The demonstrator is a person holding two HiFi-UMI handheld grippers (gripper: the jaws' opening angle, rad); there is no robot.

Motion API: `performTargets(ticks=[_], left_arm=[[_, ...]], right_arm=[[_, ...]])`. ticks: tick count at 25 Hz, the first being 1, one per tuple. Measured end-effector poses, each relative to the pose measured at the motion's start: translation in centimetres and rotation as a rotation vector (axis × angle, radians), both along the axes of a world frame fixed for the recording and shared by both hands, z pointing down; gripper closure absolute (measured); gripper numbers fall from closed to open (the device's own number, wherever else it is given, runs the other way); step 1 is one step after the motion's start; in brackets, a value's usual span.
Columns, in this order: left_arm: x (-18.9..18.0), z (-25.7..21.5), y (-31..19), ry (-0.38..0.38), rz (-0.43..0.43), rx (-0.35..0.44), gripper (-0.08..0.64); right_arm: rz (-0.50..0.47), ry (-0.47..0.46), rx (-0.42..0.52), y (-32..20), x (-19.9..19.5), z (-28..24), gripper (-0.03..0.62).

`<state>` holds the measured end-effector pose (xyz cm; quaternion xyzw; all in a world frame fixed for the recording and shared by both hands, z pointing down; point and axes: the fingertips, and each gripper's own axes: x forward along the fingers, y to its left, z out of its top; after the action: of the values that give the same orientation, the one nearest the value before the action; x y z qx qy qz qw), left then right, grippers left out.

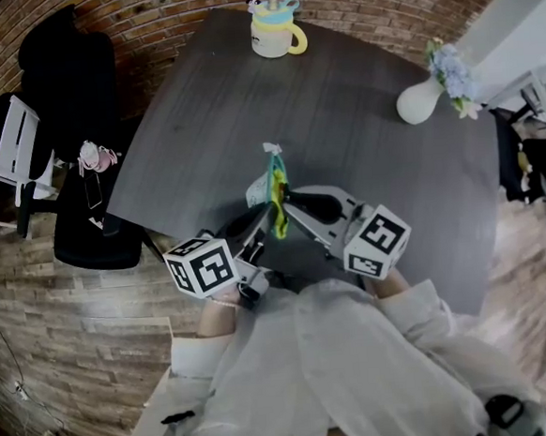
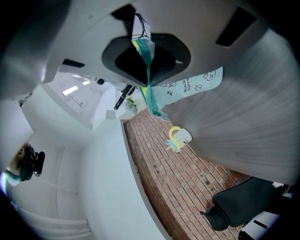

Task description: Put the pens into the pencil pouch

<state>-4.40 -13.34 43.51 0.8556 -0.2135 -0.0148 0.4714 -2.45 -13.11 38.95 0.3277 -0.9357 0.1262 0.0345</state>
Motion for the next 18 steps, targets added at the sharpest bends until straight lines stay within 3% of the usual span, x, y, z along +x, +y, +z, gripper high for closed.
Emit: performTargets(ticks=[7, 18], left_arm=[[0.3, -0.1, -0.1, -0.006, 0.012, 0.002, 0.537], [1.0, -0.1, 0.0, -0.014, 0.035, 0.005, 0.537]], right_arm=[[0.040, -0.005, -0.064, 0.6, 1.0, 1.3, 0.552], [0.052, 0.037, -0.060, 0.9, 1.5, 1.7, 0.552]])
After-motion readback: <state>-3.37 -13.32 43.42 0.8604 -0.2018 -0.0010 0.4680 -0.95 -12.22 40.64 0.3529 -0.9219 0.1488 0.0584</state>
